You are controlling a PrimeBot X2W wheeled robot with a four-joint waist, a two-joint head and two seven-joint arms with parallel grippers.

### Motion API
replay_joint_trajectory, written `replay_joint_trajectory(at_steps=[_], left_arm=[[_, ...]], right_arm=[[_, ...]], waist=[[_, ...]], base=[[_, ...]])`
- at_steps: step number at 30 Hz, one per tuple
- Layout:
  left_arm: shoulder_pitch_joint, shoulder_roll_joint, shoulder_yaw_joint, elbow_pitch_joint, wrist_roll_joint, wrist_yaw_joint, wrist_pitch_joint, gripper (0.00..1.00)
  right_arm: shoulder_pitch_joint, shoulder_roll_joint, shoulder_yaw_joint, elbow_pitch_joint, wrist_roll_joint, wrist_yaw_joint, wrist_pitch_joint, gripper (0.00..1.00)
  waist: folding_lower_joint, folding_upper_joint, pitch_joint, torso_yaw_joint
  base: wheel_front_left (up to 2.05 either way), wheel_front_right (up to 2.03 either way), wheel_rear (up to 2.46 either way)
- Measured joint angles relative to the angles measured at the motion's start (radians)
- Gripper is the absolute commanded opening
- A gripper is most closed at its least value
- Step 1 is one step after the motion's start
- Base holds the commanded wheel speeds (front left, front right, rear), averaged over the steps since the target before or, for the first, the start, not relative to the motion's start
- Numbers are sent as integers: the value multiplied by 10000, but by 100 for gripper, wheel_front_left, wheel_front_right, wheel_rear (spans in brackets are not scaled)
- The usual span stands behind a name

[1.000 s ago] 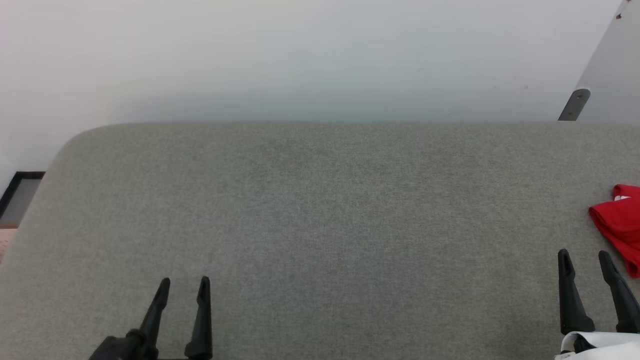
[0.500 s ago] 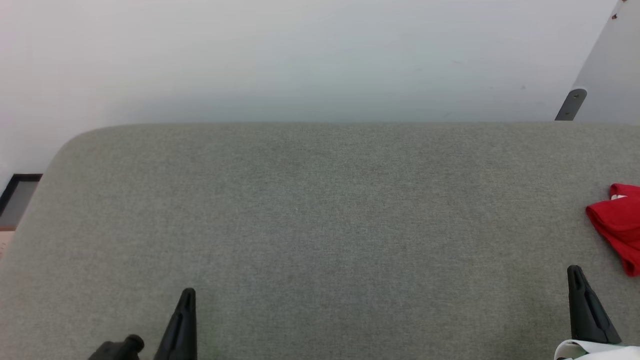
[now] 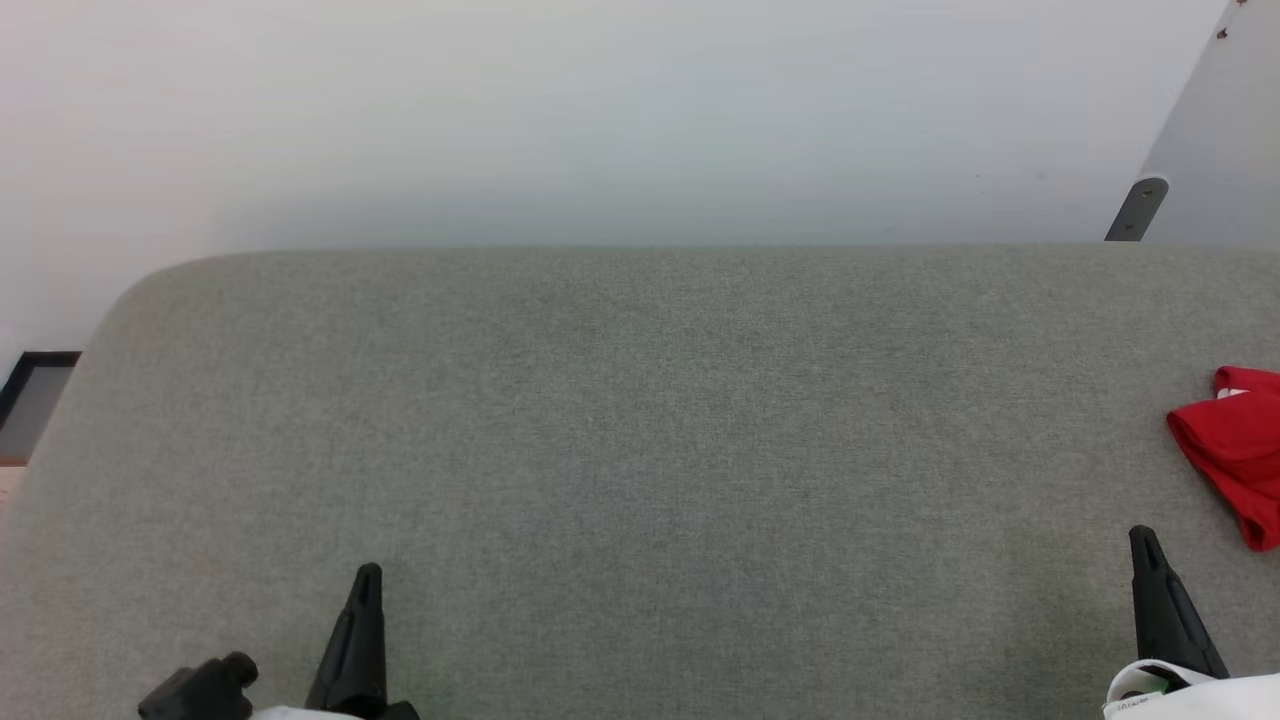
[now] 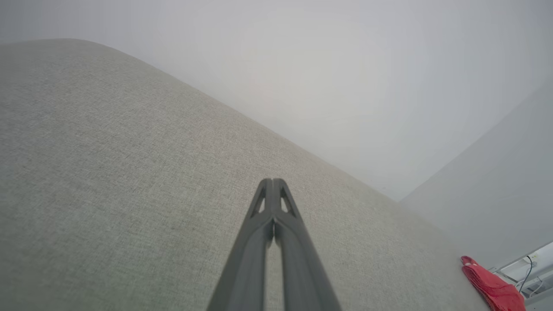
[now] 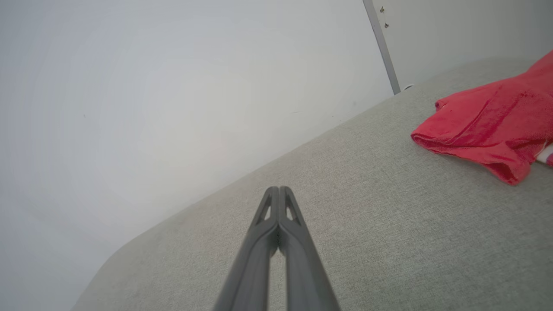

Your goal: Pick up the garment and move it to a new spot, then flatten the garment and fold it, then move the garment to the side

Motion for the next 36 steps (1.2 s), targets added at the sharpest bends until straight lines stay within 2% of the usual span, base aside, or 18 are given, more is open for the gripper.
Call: replay_joint_trajectory(at_steps=[17,36], left_arm=[[-404,27,96,274,-2433,0,575,0],[-779,25,221,523,-4635,0,1154,0]], right_arm=[[-419,96,-4,477,2205,-2,489,0],[-798,178,-25,915,4320,-2,934,0]], waist=[[0,0,-22,-62],[0,0,-48,-131]], base=[[0,0,0],[0,0,0]])
